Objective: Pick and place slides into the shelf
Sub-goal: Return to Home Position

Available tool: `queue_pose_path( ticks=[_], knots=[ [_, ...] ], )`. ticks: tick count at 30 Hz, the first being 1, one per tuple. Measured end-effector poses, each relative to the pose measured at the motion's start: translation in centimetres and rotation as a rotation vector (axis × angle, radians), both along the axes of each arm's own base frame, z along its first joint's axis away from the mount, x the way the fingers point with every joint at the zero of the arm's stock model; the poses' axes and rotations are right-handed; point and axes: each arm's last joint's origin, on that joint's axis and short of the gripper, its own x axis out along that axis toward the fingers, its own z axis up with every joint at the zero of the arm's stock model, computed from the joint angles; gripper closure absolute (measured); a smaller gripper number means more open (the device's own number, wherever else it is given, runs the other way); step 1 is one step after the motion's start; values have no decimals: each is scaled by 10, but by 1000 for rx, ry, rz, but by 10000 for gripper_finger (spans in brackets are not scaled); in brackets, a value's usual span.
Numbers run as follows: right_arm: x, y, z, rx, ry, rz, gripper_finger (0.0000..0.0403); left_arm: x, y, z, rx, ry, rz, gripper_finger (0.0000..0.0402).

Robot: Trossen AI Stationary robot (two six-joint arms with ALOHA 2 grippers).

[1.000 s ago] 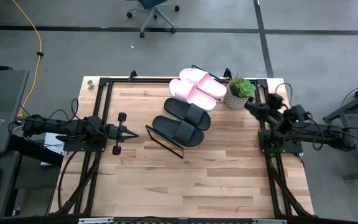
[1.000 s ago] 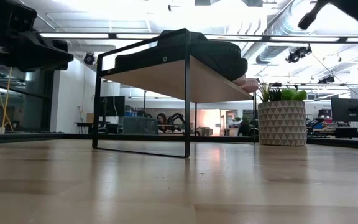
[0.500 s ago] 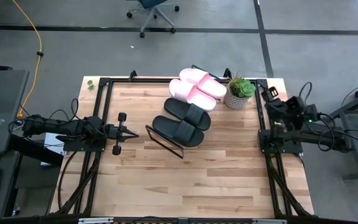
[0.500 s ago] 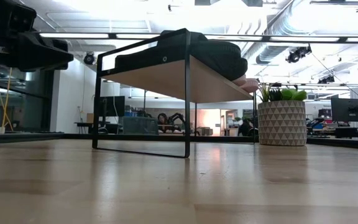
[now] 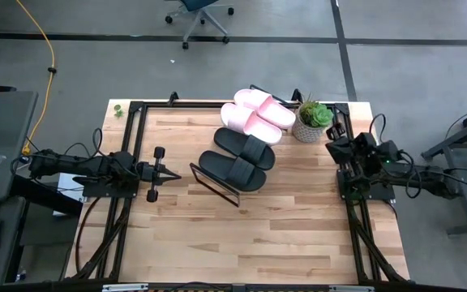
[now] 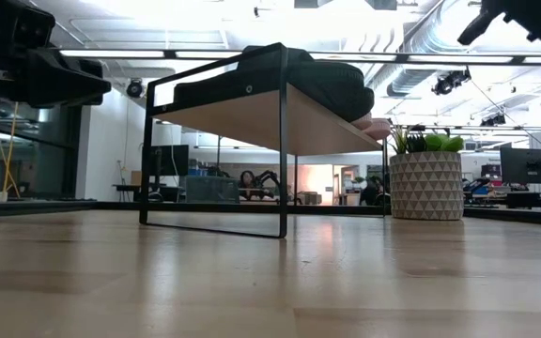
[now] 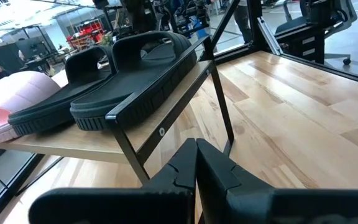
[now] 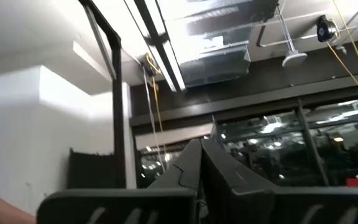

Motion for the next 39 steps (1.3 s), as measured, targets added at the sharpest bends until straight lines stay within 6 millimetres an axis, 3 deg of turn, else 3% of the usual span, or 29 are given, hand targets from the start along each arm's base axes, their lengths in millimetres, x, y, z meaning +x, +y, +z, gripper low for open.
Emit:
queue_pose_path(
  ticks=[4, 12, 26, 33, 39],
  knots=[
    [-1, 0, -19, 22, -19, -6, 403, 0, 0, 0, 0, 0, 0, 401],
    [0, -1, -20, -54, -4, -87, 403, 0, 0, 0, 0, -1, 0, 401],
    [19, -9, -61, -34, 464, -87, 403, 0, 0, 0, 0, -1, 0, 401],
    [14, -8, -59, -30, 451, -57, 403, 0, 0, 0, 0, -1, 0, 401],
    [1, -3, -48, -46, 316, -30, 403, 0, 0, 0, 0, -1, 0, 401]
  ],
)
